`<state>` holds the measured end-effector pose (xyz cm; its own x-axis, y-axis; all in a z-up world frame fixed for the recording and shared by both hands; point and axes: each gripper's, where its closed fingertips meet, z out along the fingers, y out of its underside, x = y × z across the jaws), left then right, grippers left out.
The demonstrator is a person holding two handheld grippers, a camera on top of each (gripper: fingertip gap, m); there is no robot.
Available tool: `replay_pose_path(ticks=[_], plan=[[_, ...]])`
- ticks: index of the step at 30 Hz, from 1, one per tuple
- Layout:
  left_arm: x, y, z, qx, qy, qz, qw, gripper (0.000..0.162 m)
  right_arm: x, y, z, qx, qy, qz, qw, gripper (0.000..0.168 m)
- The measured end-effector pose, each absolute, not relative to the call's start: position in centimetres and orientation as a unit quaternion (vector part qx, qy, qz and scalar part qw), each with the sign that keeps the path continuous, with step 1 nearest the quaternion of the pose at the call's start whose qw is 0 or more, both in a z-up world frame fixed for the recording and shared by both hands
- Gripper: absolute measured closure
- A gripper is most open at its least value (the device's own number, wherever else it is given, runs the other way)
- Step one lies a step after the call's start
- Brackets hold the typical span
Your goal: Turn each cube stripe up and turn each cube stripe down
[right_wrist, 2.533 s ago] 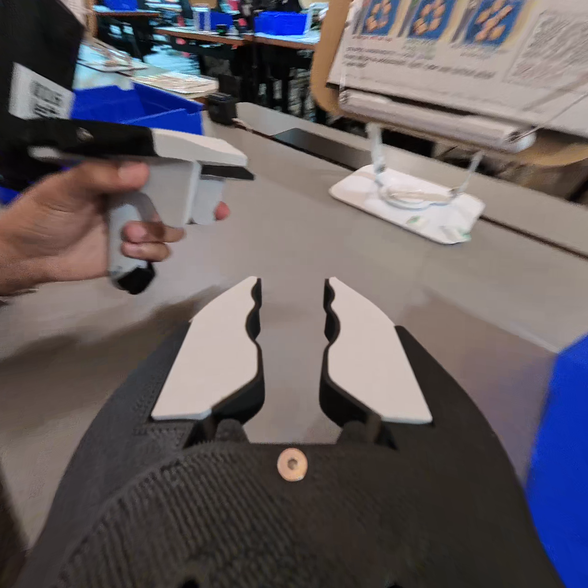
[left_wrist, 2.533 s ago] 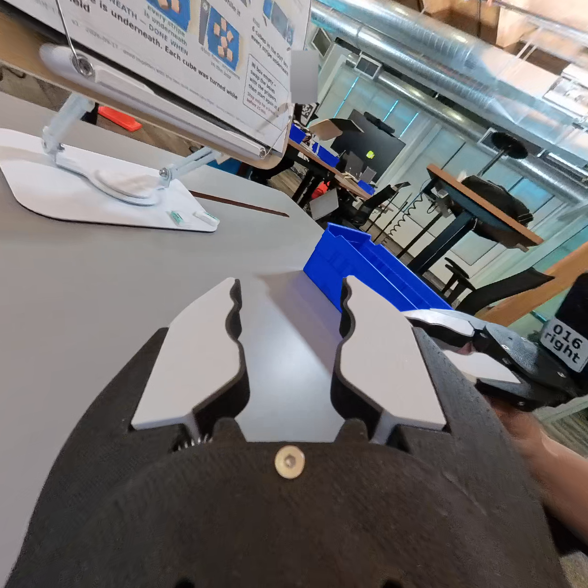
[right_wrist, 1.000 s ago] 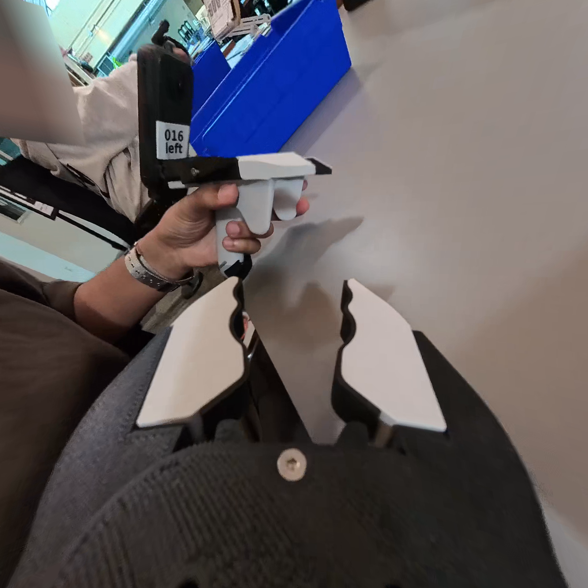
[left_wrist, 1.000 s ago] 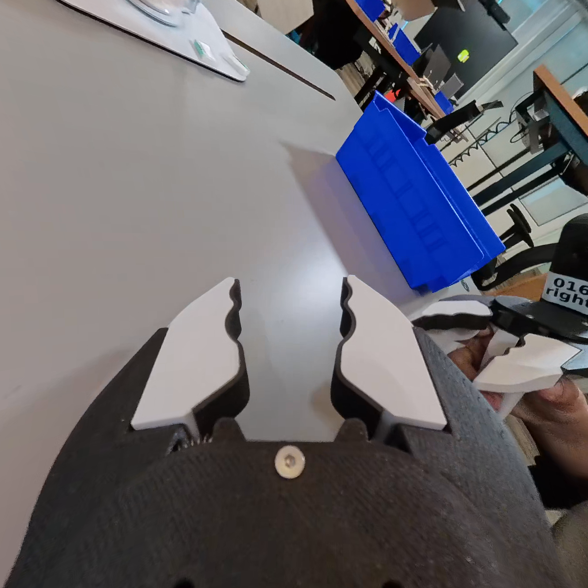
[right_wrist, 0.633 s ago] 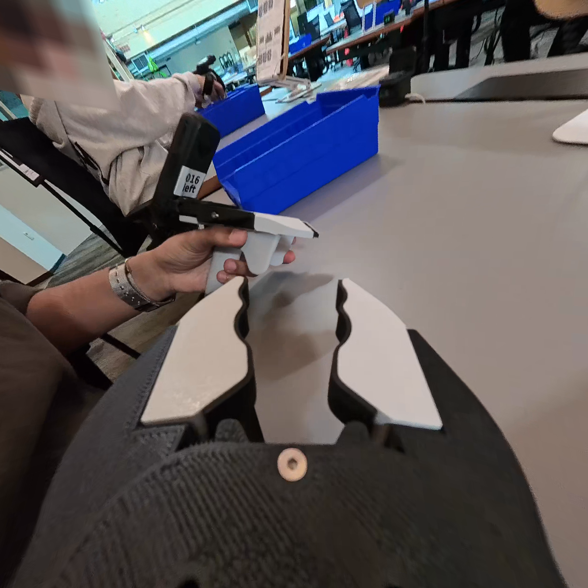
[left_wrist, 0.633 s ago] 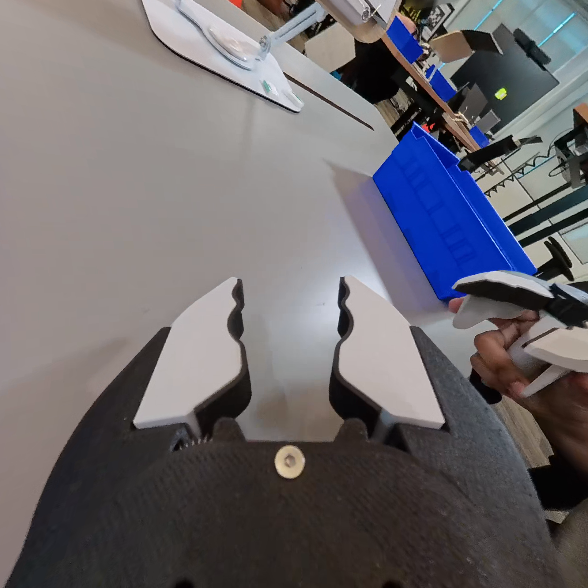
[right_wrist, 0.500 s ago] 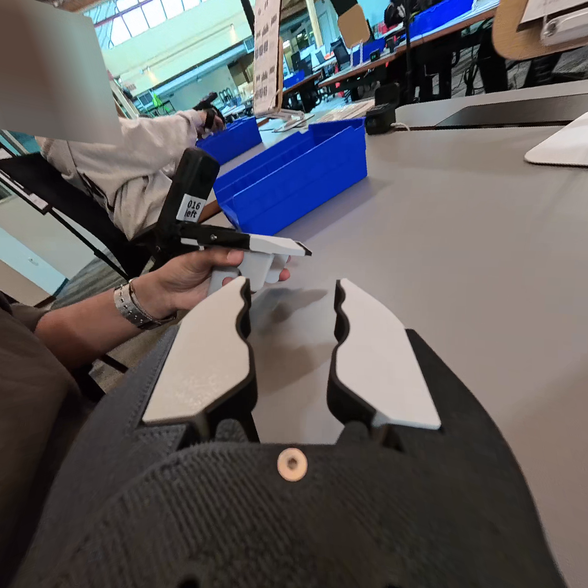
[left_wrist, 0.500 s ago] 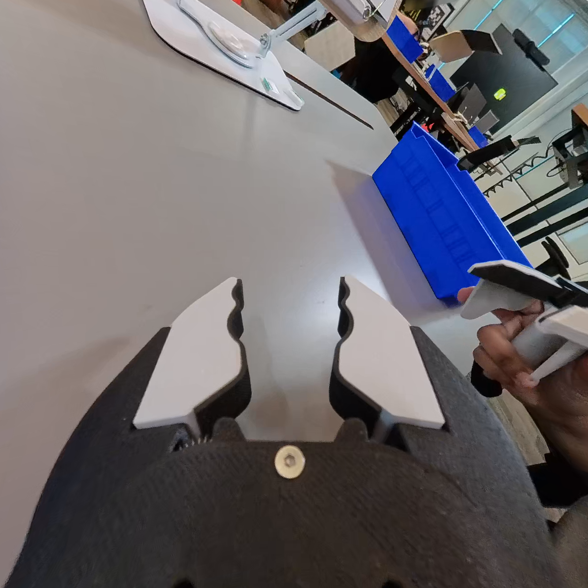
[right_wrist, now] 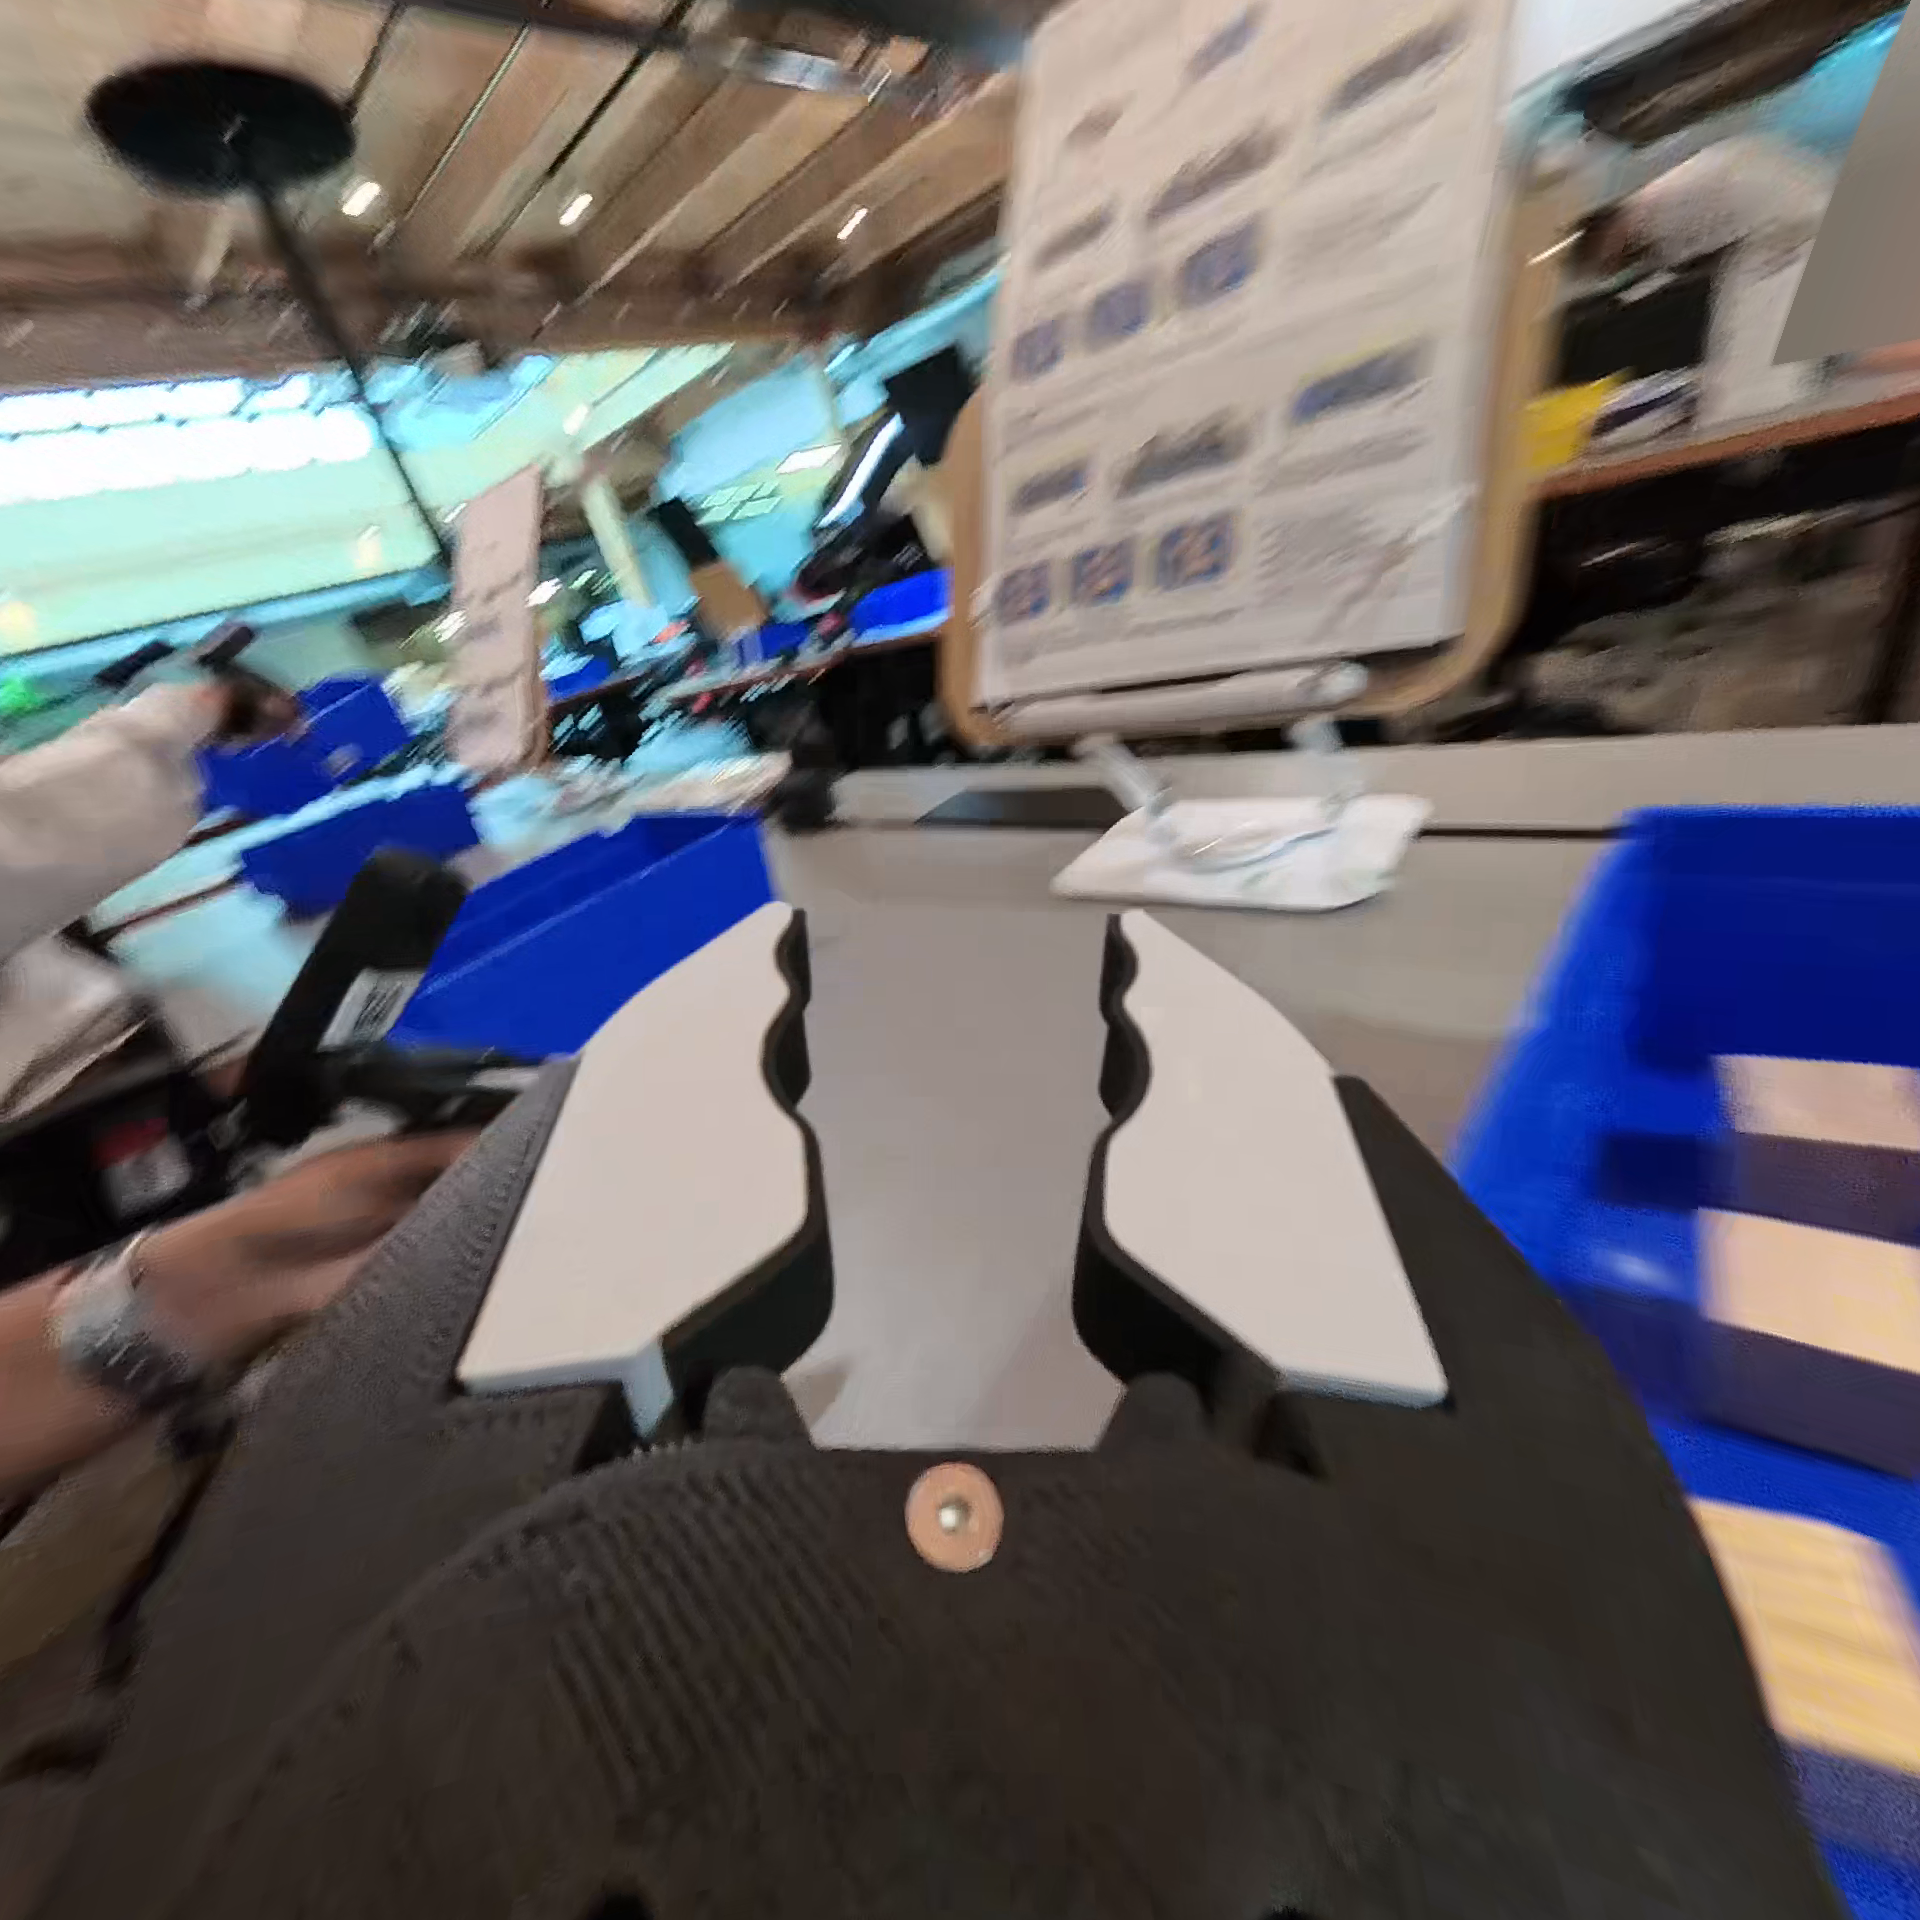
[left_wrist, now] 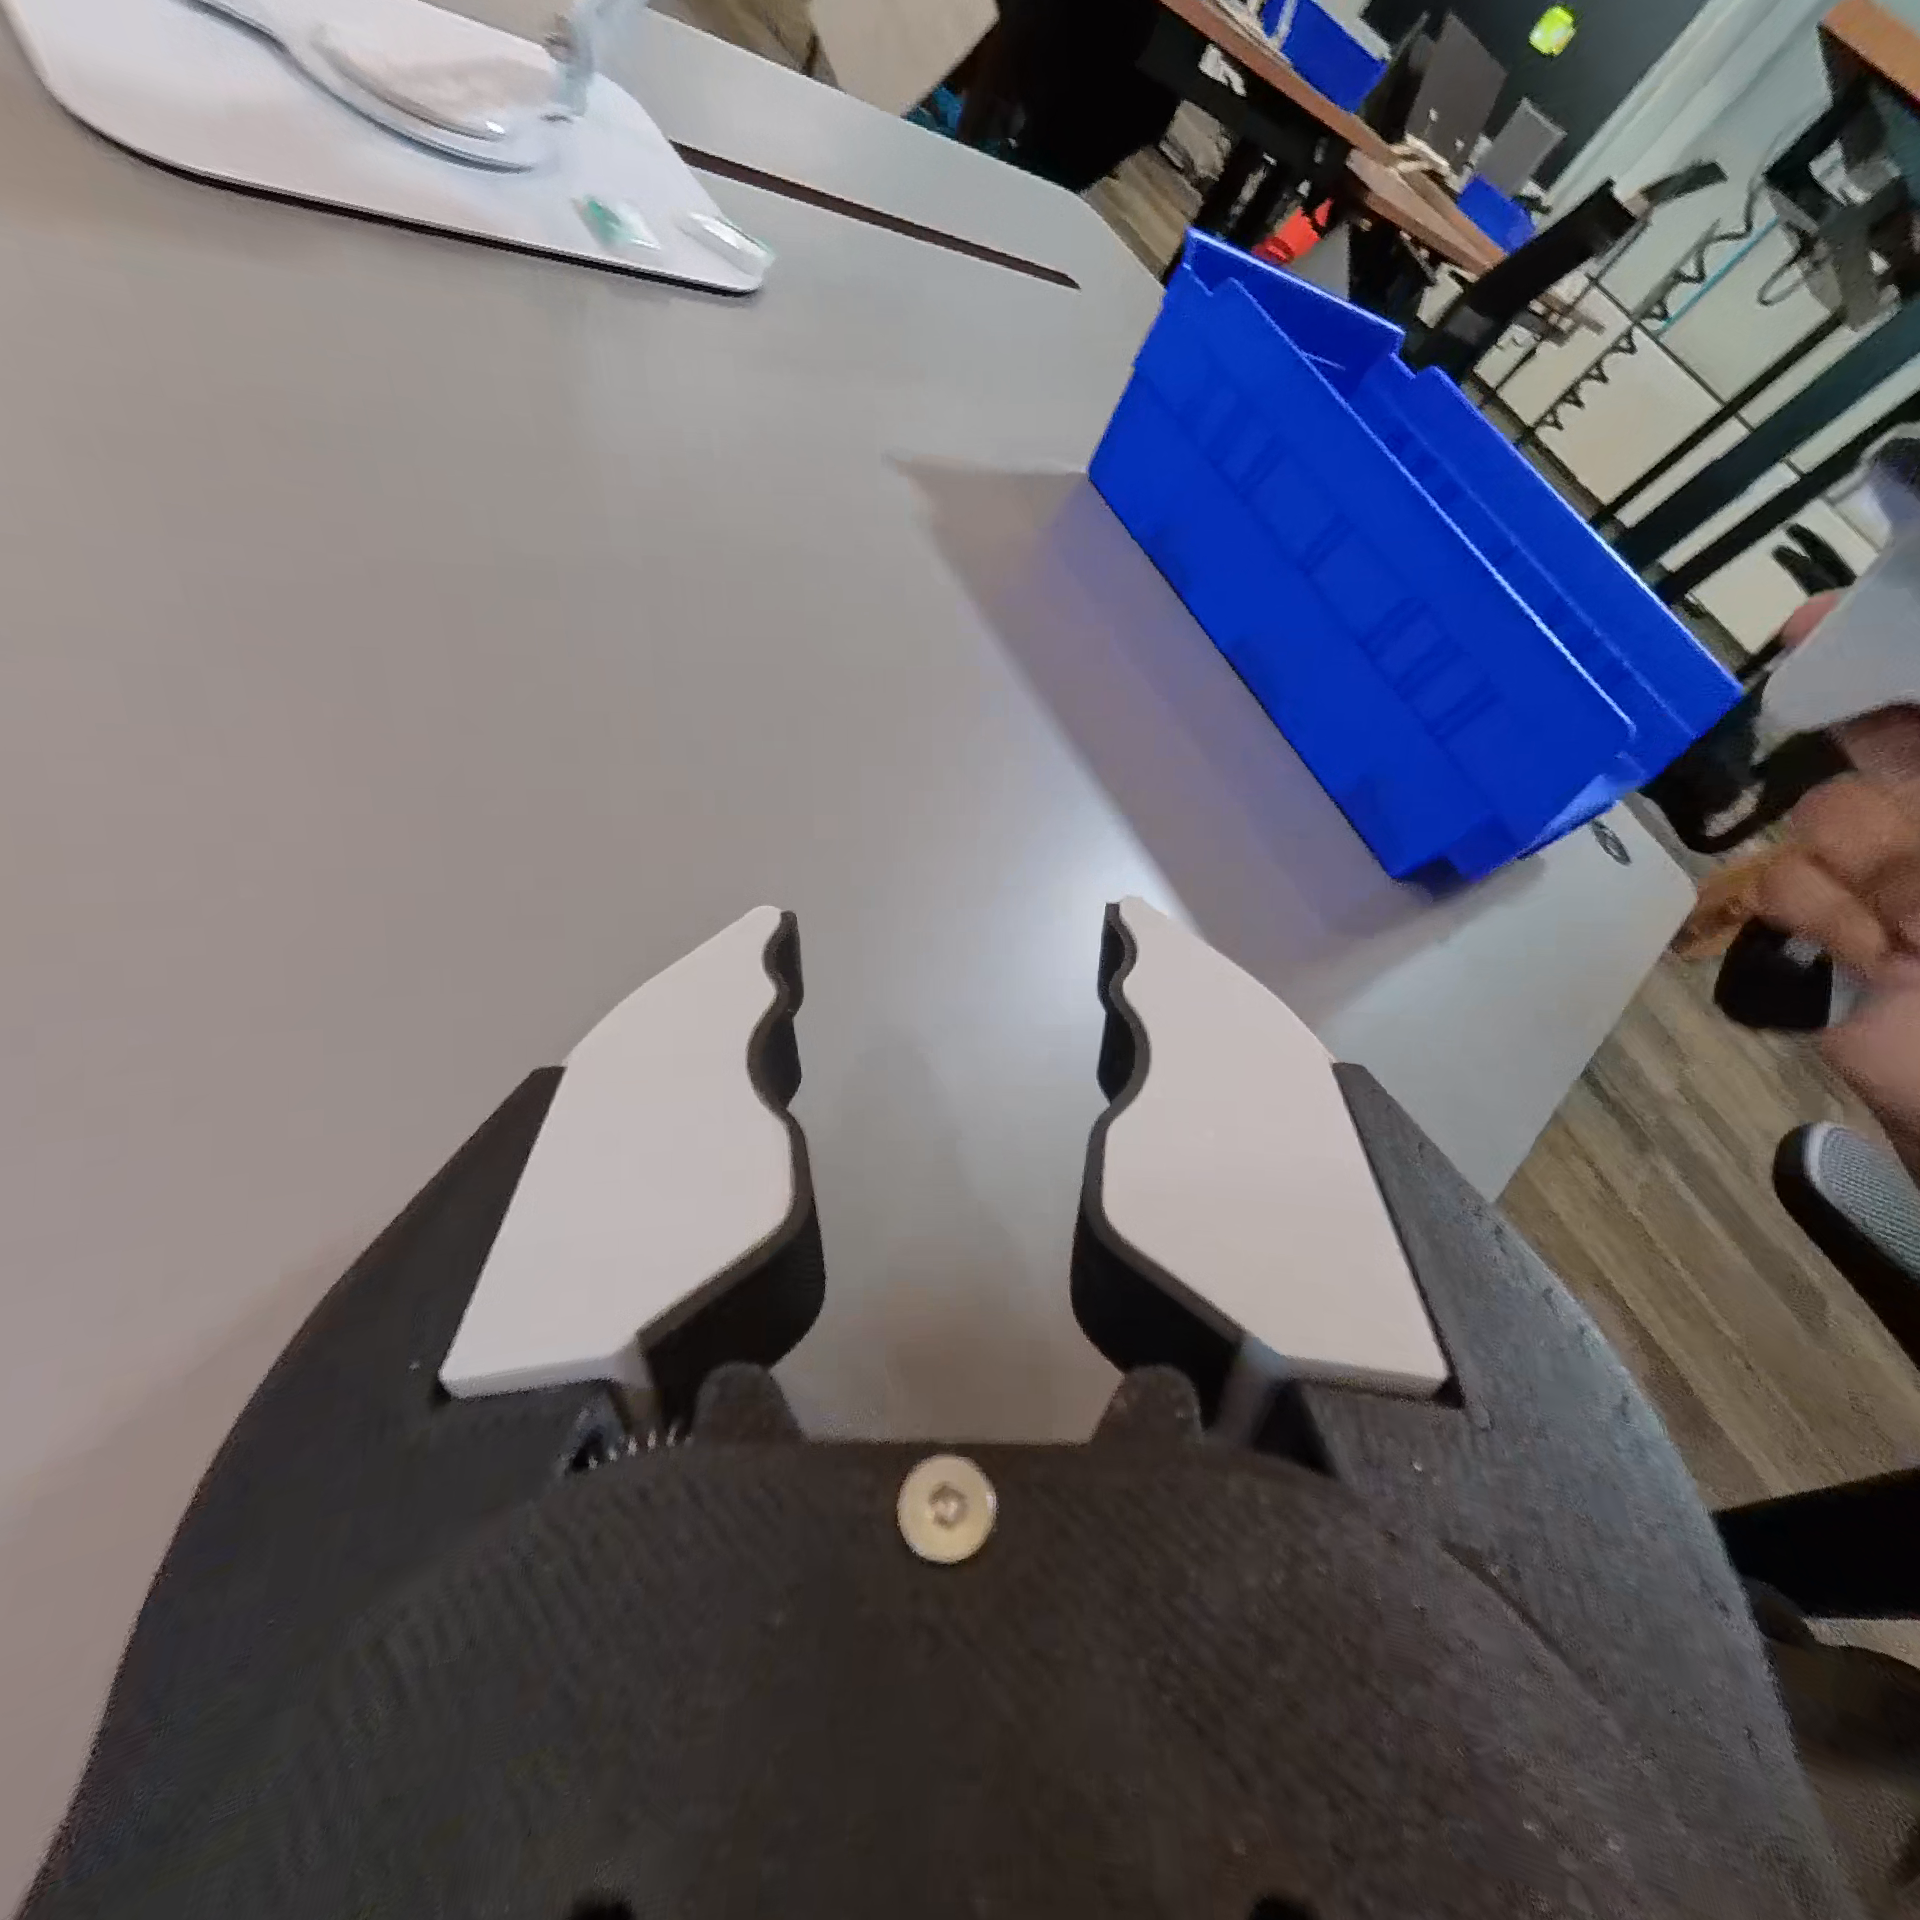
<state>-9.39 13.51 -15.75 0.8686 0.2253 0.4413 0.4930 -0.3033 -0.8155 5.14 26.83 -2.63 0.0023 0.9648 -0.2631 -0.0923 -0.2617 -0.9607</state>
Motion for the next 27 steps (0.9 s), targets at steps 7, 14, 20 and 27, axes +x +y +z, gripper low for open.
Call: replay_pose_path(ticks=[7, 14, 20, 27], plan=[[-6.9, 16.4, -15.7, -0.795, -0.211, -0.196, 0.535, 0.107, 18.9, 43.4, -3.7, -0.633, -0.255, 0.39, 0.618, 0.103], [-5.9, 17.9, -15.8, -0.796, -0.203, -0.219, 0.526, 0.109, 24.8, 48.6, -9.2, -0.722, -0.197, 0.354, 0.561, 0.091], [-5.4, 18.1, -16.6, -0.816, -0.182, -0.194, 0.513, 0.111, 23.0, 48.8, -12.4, -0.756, -0.25, 0.317, 0.515, 0.087], [-5.9, 16.3, -16.7, -0.812, -0.202, -0.185, 0.515, 0.111, 21.7, 51.2, -11.7, -0.773, -0.289, 0.286, 0.487, 0.086]])
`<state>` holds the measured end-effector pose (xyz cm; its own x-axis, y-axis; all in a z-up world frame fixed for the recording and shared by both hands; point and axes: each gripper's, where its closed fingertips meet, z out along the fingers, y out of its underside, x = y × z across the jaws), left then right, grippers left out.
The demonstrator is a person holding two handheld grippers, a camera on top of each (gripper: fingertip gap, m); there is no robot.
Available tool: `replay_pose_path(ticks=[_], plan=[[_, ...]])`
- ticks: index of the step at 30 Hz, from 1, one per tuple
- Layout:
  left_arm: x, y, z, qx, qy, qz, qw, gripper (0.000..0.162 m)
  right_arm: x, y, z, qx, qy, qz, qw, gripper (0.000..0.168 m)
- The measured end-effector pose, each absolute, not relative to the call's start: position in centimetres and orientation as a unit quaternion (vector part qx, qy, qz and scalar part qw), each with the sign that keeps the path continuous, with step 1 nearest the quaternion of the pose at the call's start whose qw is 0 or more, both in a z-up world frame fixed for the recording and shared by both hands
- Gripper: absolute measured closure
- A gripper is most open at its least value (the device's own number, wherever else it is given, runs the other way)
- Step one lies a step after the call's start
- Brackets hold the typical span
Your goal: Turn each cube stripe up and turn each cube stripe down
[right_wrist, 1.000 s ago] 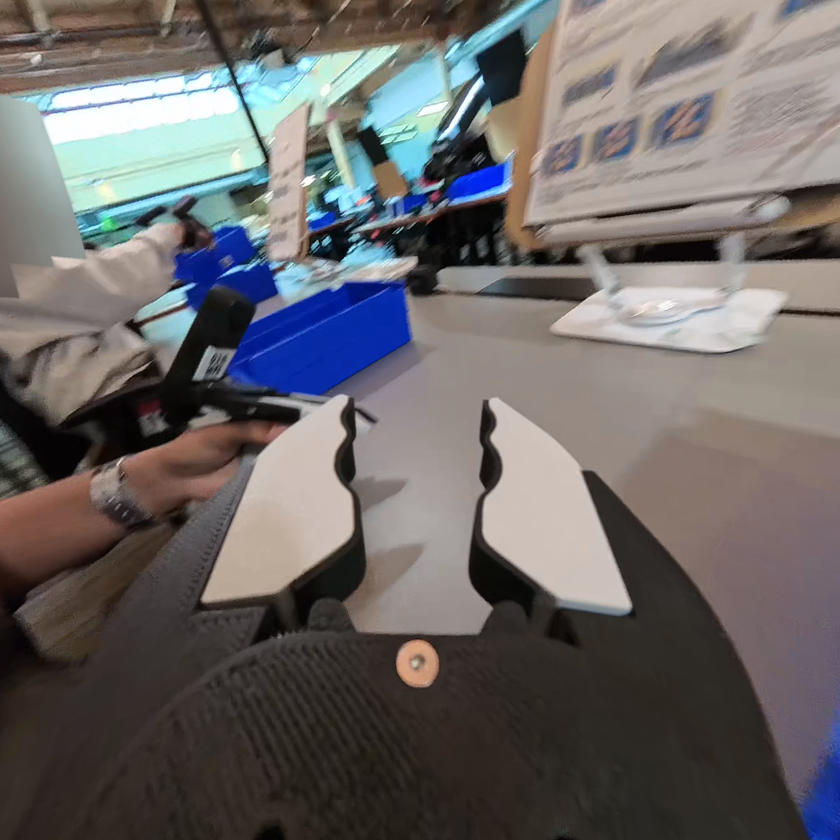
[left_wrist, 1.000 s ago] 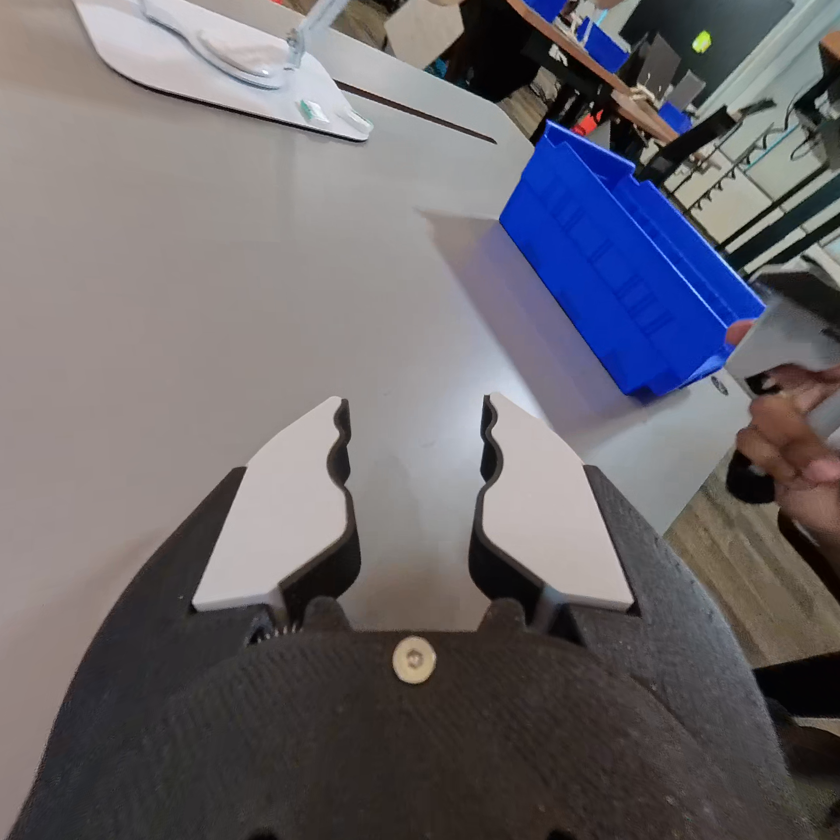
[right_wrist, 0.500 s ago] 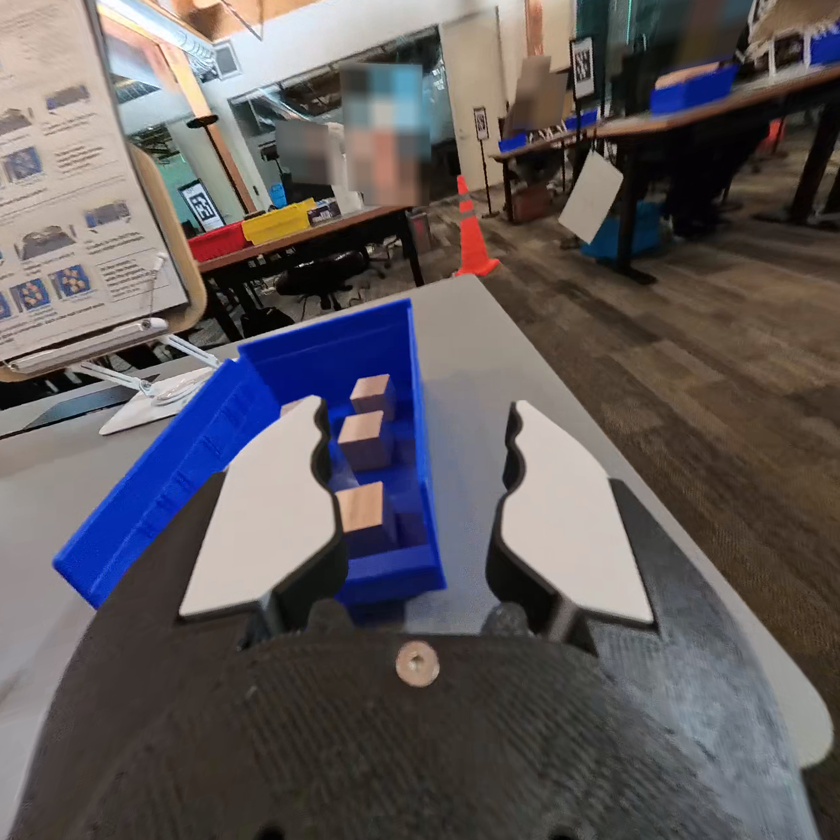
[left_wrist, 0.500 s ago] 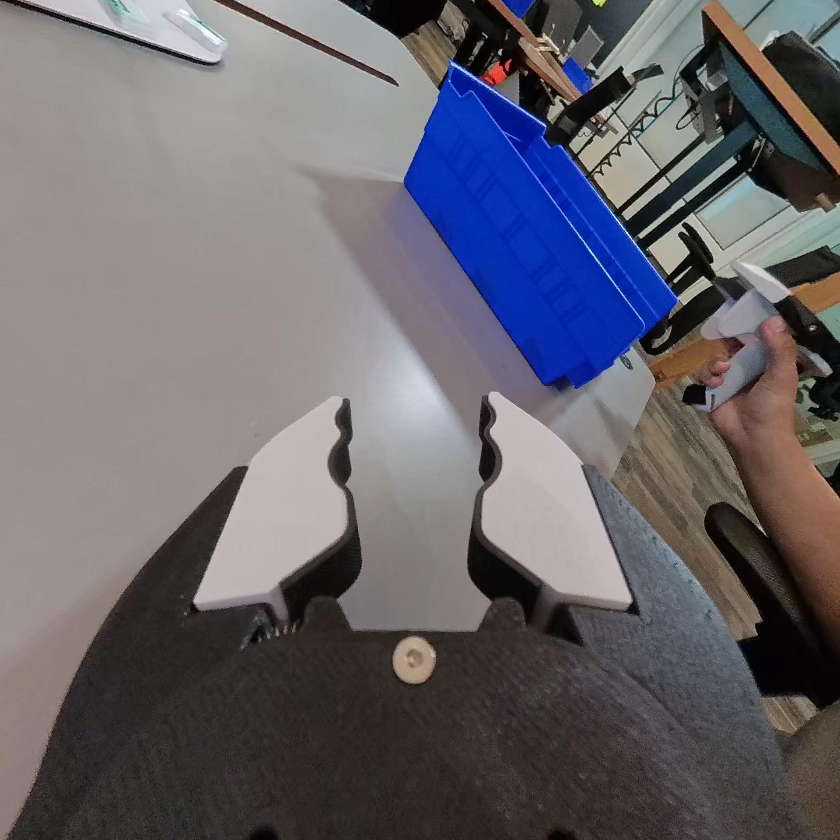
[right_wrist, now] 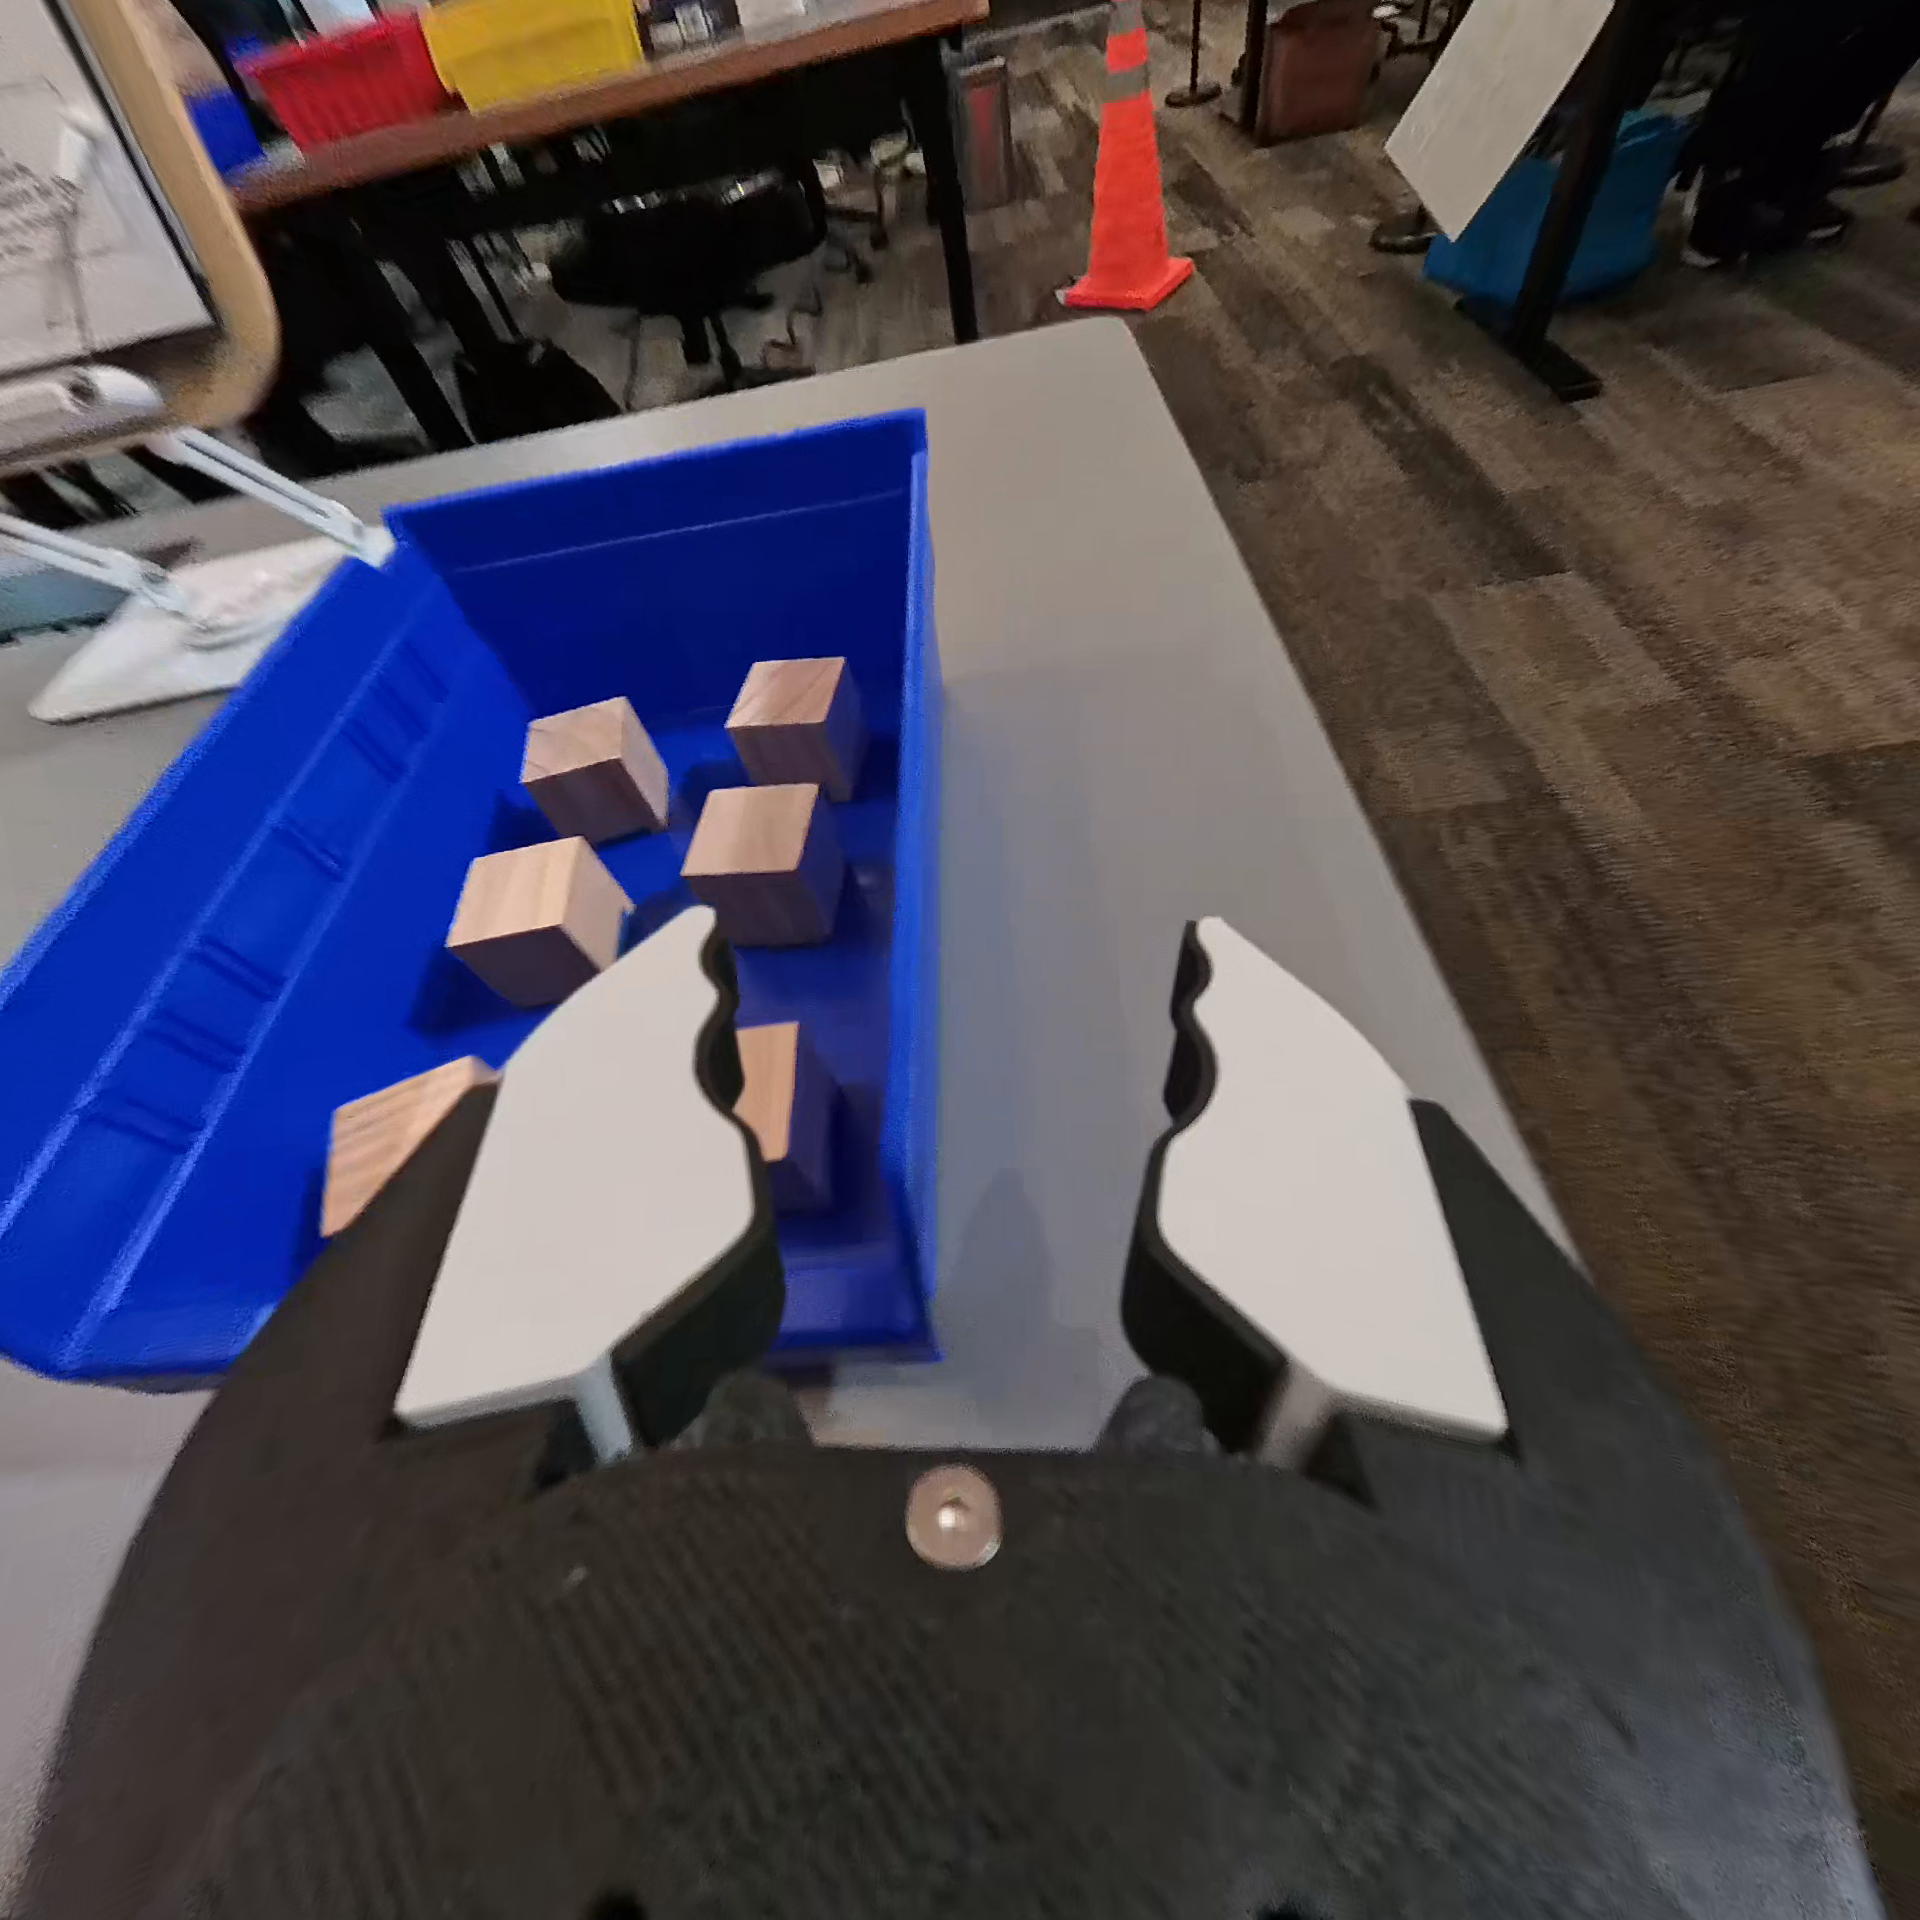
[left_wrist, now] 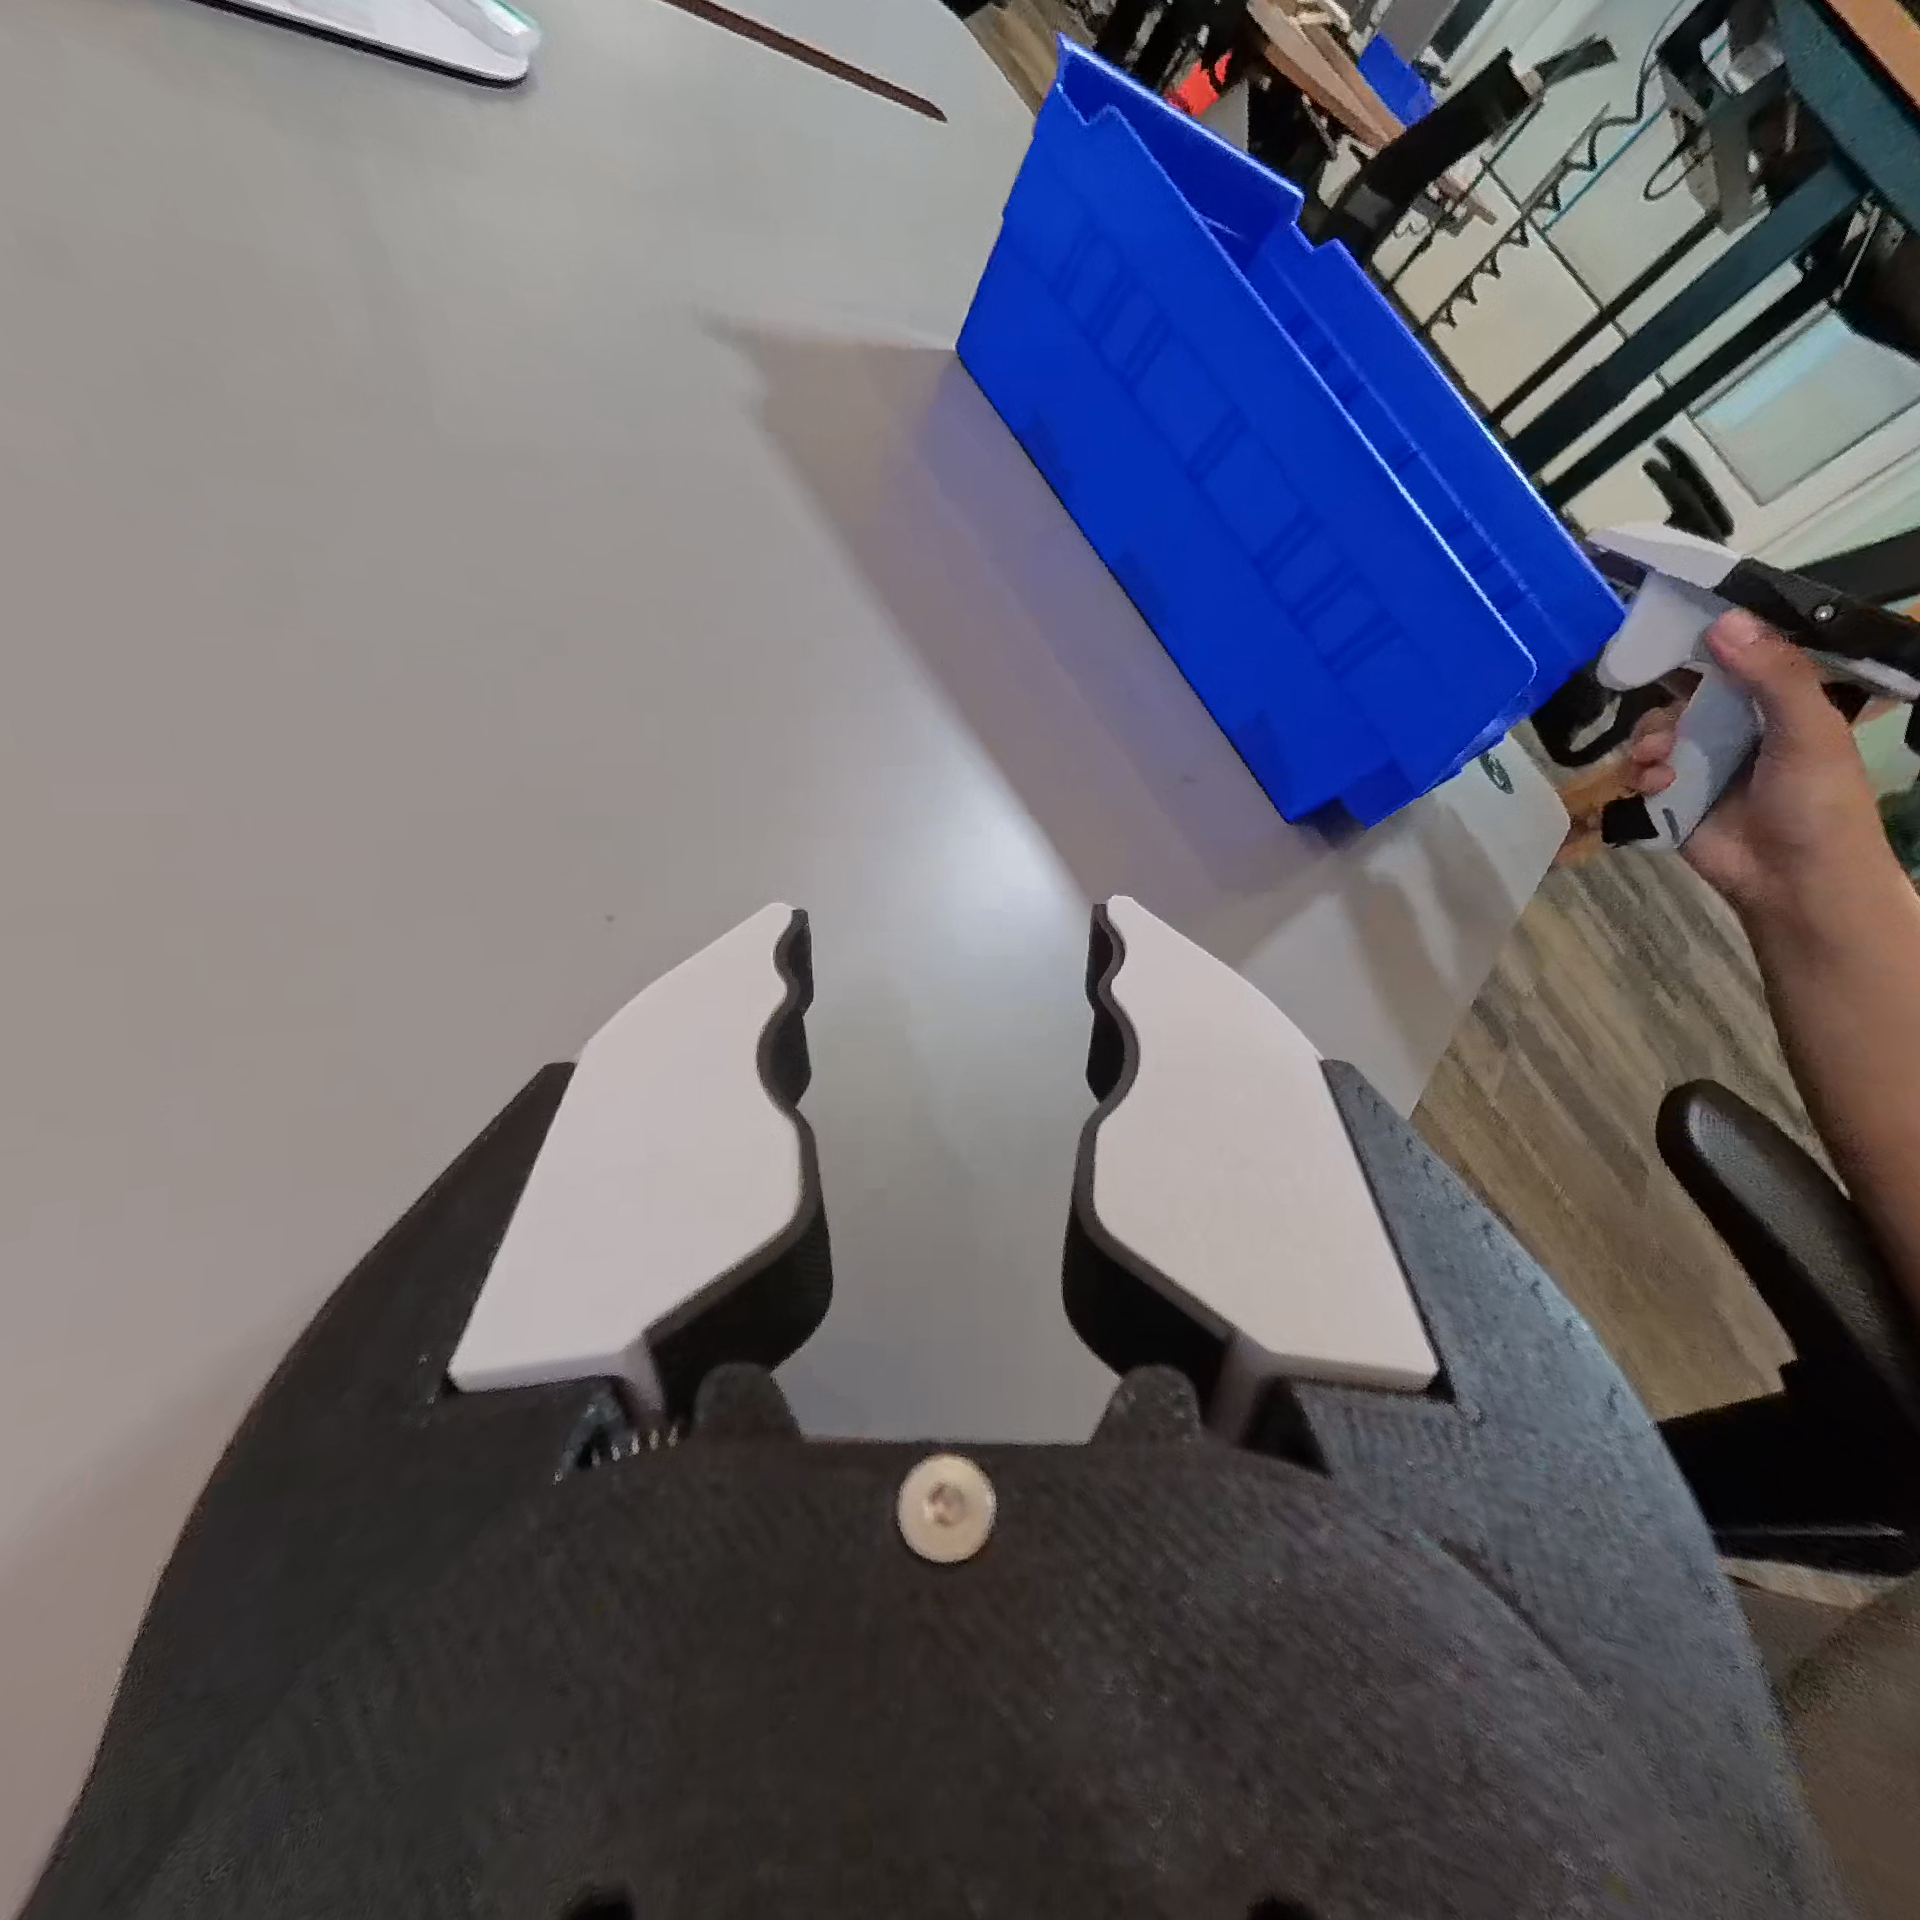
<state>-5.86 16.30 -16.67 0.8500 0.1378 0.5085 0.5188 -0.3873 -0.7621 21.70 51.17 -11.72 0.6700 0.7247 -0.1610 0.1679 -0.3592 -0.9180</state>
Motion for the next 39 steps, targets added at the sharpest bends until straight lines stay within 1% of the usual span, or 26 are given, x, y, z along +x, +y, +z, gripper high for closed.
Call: replay_pose_path(ticks=[1, 3, 5, 6, 8, 9, 10, 11, 12, 15, 17, 18, 20, 22, 23, 25, 28, 29, 30, 31, 33, 38, 39], plan=[[-6.1, 16.0, -16.6, -0.808, -0.211, -0.185, 0.518, 0.112, 21.6, 51.9, -11.2, -0.776, -0.299, 0.274, 0.482, 0.086], [-6.4, 15.3, -16.5, -0.801, -0.226, -0.183, 0.523, 0.112, 20.6, 53.1, -10.0, -0.78, -0.325, 0.278, 0.456, 0.095], [-6.8, 14.9, -16.3, -0.798, -0.234, -0.179, 0.526, 0.113, 18.7, 54.0, -9.5, -0.781, -0.363, 0.296, 0.413, 0.102], [-6.9, 14.7, -16.2, -0.797, -0.235, -0.177, 0.528, 0.113, 17.8, 54.3, -9.9, -0.786, -0.382, 0.3, 0.383, 0.102], [-7.3, 14.4, -16.2, -0.798, -0.236, -0.165, 0.529, 0.113, 16.7, 54.7, -12.0, -0.807, -0.422, 0.279, 0.306, 0.104], [-7.4, 14.2, -16.3, -0.8, -0.238, -0.16, 0.527, 0.113, 16.6, 55.0, -13.3, -0.818, -0.437, 0.253, 0.274, 0.109], [-7.5, 14.0, -16.4, -0.8, -0.24, -0.158, 0.526, 0.113, 16.6, 55.4, -14.6, -0.829, -0.448, 0.222, 0.249, 0.118], [-7.5, 13.9, -16.4, -0.8, -0.242, -0.159, 0.526, 0.114, 16.6, 55.4, -15.7, -0.834, -0.461, 0.204, 0.224, 0.116], [-7.5, 13.8, -16.4, -0.799, -0.245, -0.16, 0.526, 0.114, 16.4, 55.2, -16.5, -0.836, -0.469, 0.199, 0.202, 0.116], [-7.8, 13.6, -16.4, -0.798, -0.248, -0.153, 0.527, 0.114, 15.6, 54.1, -18.2, -0.842, -0.478, 0.205, 0.145, 0.128], [-8.1, 13.5, -16.4, -0.8, -0.246, -0.145, 0.527, 0.114, 15.3, 53.4, -18.7, -0.842, -0.486, 0.201, 0.119, 0.14], [-8.3, 13.4, -16.4, -0.802, -0.242, -0.138, 0.528, 0.113, 15.3, 53.3, -18.9, -0.838, -0.499, 0.189, 0.117, 0.149], [-9.6, 13.0, -16.2, -0.809, -0.234, -0.109, 0.528, 0.112, 15.6, 53.8, -19.2, -0.83, -0.523, 0.133, 0.141, 0.158], [-11.3, 12.0, -15.6, -0.812, -0.227, -0.069, 0.533, 0.11, 15.6, 53.9, -19.2, -0.832, -0.525, 0.105, 0.148, 0.159], [-12.0, 11.4, -15.3, -0.815, -0.223, -0.058, 0.532, 0.114, 15.6, 53.9, -19.2, -0.839, -0.512, 0.108, 0.145, 0.16], [-14.1, 9.8, -14.6, -0.821, -0.234, -0.018, 0.52, 0.105, 15.6, 53.9, -19.2, -0.853, -0.487, 0.125, 0.138, 0.161], [-19.5, 5.5, -12.2, -0.81, -0.258, 0.128, 0.512, 0.091, 15.5, 53.8, -19.1, -0.854, -0.485, 0.12, 0.142, 0.162], [-21.3, 3.6, -11.1, -0.8, -0.265, 0.179, 0.507, 0.089, 15.5, 53.8, -19.1, -0.854, -0.485, 0.12, 0.144, 0.162], [-23.1, 1.8, -10.0, -0.789, -0.278, 0.222, 0.501, 0.079, 15.5, 53.7, -19.0, -0.854, -0.484, 0.124, 0.144, 0.162], [-24.4, 0.2, -9.4, -0.786, -0.287, 0.244, 0.491, 0.079, 15.5, 53.7, -19.0, -0.855, -0.482, 0.128, 0.144, 0.162], [-26.6, -2.7, -9.2, -0.791, -0.314, 0.266, 0.452, 0.071, 15.4, 53.6, -19.0, -0.855, -0.482, 0.127, 0.144, 0.162], [-32.4, -7.0, -11.8, -0.822, -0.352, 0.322, 0.311, 0.068, 14.9, 53.1, -19.0, -0.852, -0.487, 0.13, 0.142, 0.162], [-33.0, -6.9, -12.6, -0.835, -0.351, 0.307, 0.292, 0.062, 14.7, 53.0, -19.0, -0.851, -0.489, 0.131, 0.141, 0.162]])
